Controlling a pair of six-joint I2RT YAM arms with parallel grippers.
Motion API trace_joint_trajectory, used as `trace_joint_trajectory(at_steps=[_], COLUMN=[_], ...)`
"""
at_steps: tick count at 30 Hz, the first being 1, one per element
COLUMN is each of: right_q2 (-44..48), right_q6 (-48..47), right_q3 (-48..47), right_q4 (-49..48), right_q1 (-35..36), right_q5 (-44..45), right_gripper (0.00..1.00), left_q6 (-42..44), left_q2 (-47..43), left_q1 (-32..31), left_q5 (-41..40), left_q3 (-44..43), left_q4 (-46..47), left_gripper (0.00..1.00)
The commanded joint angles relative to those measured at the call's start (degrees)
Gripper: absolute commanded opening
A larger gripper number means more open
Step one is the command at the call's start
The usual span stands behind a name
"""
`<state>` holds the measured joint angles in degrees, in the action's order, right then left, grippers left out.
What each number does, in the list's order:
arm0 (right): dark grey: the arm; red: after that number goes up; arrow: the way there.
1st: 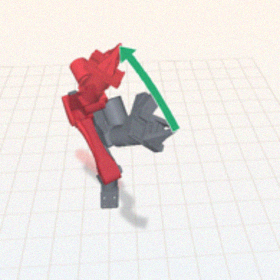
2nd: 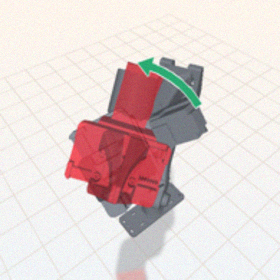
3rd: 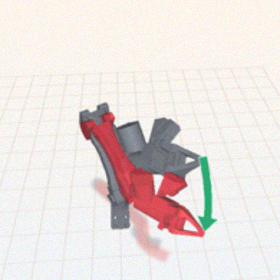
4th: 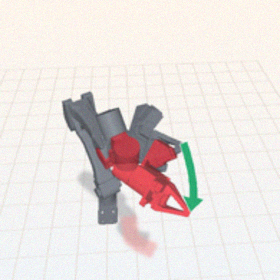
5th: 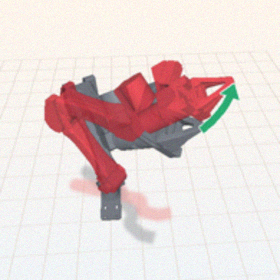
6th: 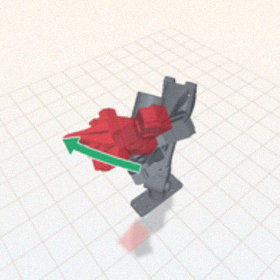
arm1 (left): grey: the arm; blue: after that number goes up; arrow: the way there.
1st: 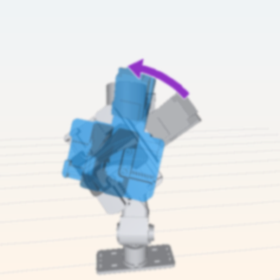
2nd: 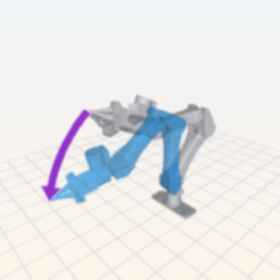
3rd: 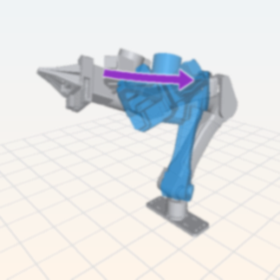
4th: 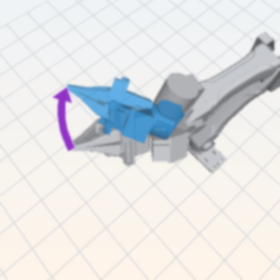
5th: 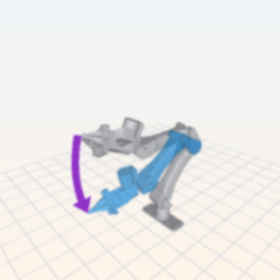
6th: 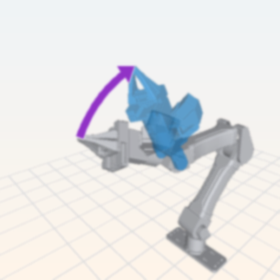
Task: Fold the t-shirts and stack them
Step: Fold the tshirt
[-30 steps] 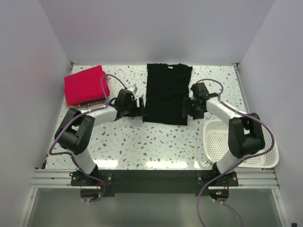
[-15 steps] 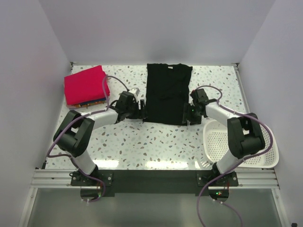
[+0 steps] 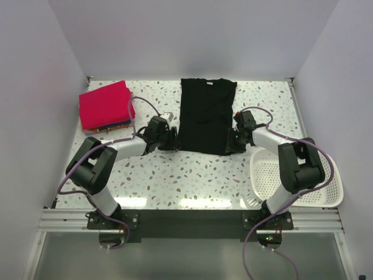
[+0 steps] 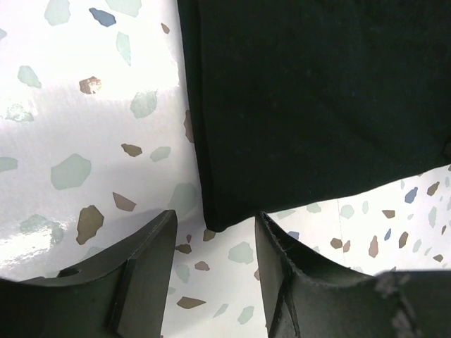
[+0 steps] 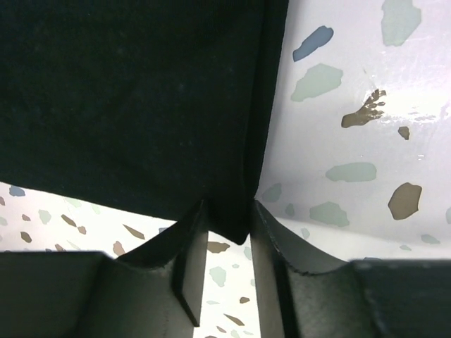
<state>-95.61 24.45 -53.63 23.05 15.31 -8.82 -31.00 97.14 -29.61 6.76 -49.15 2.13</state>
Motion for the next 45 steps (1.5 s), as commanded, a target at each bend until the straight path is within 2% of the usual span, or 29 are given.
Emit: trace_joint_trajectory(at_steps=[1,10,13,14,16,17,19,27,35,45], right_q2=[-1.77,-1.95,-2.21,-2.12,-2.21,-2.12,-1.42,5.69,13.61,26.51], right_q6=[0.34,-0.01,-0.01,-0.19,-0.36,-0.45,-0.72,-2.47,-3.35,2.44], right_q3=[1.07,0.98,0.98,0.98,1.07,1.07,1.15,4.14,9.68,16.44], right_q4=[-0.55,-0.72,-0.9,-0.81,-0.81,-0.72,-0.2,3.84,9.82,16.76], right_q1=[0.07,0.16,0.16,0.07,0.16,0.16,0.25,0.86,4.19,13.34], right_q5=[-0.85,-1.29,-1.11,-1.37,-1.55,-1.55,-1.64,-1.38,-0.76,0.12], right_gripper=[0.32,0.2,0.15,0.11,0.04,0.0,0.0,0.0,0.0,0.0], left_q6=[-0.64,-1.6,-2.04,-2.13,-2.13,-2.04,-1.87,1.73,1.13,-6.6], left_q2=[-0.9,0.15,0.85,1.03,1.21,1.21,0.94,-2.74,-9.68,-29.63], left_q1=[-0.54,-1.51,-1.68,-1.68,-1.68,-1.68,-1.68,-2.12,-5.28,-11.87], left_q5=[-0.7,0.62,0.88,0.97,0.71,0.53,0.44,1.67,1.15,-3.69], left_q3=[0.28,1.16,1.59,1.6,1.6,1.68,1.6,4.93,16.53,29.79], left_q4=[2.53,4.37,5.07,5.16,5.08,5.08,5.08,6.74,11.49,5.53], left_gripper=[0.51,0.45,0.35,0.27,0.18,0.06,0.0,0.0,0.0,0.0])
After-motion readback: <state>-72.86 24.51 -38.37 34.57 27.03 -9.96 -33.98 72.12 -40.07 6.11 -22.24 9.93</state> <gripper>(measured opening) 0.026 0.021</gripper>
